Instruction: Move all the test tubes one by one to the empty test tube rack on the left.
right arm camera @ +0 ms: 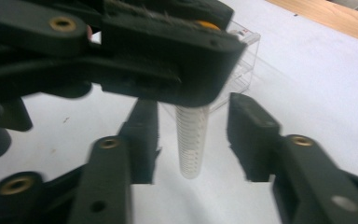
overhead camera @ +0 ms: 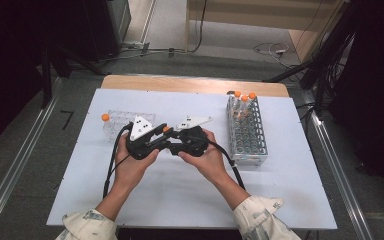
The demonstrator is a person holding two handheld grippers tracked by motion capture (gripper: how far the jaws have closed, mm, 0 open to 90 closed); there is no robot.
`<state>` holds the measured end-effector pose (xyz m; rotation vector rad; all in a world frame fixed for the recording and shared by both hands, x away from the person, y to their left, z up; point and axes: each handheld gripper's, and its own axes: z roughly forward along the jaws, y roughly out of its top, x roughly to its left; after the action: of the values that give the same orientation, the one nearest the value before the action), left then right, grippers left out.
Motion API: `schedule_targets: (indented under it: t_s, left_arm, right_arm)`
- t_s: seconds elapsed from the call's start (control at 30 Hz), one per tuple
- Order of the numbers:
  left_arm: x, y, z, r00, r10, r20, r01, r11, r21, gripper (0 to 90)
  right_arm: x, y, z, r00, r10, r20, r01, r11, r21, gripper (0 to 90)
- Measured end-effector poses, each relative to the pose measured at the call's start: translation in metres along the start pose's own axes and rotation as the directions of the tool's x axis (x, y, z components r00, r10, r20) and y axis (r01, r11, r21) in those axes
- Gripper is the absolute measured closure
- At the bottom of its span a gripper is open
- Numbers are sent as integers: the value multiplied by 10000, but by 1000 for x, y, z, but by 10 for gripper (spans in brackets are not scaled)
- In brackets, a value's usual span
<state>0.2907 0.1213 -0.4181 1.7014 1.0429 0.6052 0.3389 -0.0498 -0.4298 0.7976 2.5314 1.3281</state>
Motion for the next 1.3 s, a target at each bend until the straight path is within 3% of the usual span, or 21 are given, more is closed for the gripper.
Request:
schedule_targets:
  t_s: [0.13, 0.27, 0.53, 0.7, 1.03, 1.3]
  left_arm:
    - [5, 1, -3, 9998, -155, -90, 154, 9999, -48, 706]
    - [10, 2, -6, 9993, -330, -182, 328, 9994, -86, 706]
    - [21, 9, -16, 9973, -665, -326, 654, 9973, -335, 706]
    - [35, 16, -28, 9942, -890, -609, 858, 9949, -523, 706]
    - [66, 24, -53, 9807, -1381, -1386, 1223, 9857, -1163, 706]
    - [87, 25, -61, 9657, -1630, -2019, 1355, 9804, -1432, 706]
  right_arm:
    - [-1, -3, 1, 9988, 155, 454, -146, 9997, -203, 284]
    - [-2, -5, 3, 9964, 137, 836, -119, 9997, -221, 179]
    - [-6, -9, 2, 9937, 278, 1088, -244, 9992, -329, 164]
    - [-10, -12, 1, 9922, 433, 1169, -401, 9988, -297, 165]
    - [-14, -14, 0, 9906, 469, 1282, -436, 9986, -283, 165]
    - [-13, -15, 1, 9911, 504, 1230, -478, 9986, -240, 166]
